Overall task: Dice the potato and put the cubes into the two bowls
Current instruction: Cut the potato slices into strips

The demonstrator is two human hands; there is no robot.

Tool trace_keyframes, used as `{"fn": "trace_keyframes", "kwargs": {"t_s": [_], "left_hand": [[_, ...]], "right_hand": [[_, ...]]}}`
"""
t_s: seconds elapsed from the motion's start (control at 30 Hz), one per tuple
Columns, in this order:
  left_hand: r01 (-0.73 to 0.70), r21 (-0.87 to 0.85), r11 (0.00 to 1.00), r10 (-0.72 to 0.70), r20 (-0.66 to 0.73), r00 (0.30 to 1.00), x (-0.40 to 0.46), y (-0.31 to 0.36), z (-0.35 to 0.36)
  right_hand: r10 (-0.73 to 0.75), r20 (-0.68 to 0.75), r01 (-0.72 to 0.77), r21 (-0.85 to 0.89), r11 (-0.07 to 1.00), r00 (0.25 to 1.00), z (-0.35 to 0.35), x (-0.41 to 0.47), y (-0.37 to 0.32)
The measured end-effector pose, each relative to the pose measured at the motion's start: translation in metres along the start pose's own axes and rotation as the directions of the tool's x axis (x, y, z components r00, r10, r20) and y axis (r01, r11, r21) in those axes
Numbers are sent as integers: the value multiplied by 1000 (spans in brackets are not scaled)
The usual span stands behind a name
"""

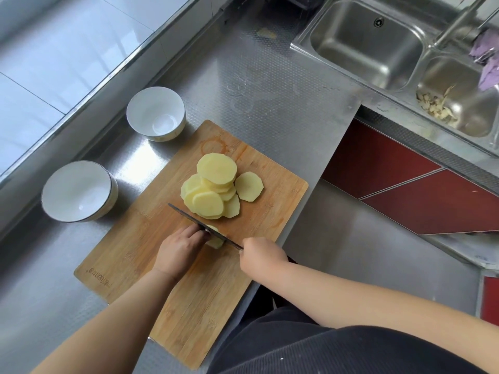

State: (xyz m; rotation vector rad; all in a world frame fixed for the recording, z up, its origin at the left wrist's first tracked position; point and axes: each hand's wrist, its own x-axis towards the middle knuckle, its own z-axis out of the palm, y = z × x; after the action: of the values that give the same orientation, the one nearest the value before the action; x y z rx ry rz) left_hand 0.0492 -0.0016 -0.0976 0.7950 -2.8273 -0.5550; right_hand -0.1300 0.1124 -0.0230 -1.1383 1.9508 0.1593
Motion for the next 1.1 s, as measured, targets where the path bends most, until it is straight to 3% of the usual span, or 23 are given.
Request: {"fn": "trace_keyframes", "kwargs": {"t_s": [0.13, 0.53, 1.1], "left_hand": [[9, 8, 1000, -9, 41, 999, 0, 3, -3], [55, 15, 998, -56, 56, 997, -3, 5, -1], [72, 45, 996, -76, 79, 994, -6, 3, -4]], "right_hand": [[-1, 15, 0, 98, 995, 1000, -7, 4, 7], [-53, -53, 58, 100, 993, 997, -14, -8, 2], [-52, -30, 51, -15, 999, 998, -7, -8, -8]]}}
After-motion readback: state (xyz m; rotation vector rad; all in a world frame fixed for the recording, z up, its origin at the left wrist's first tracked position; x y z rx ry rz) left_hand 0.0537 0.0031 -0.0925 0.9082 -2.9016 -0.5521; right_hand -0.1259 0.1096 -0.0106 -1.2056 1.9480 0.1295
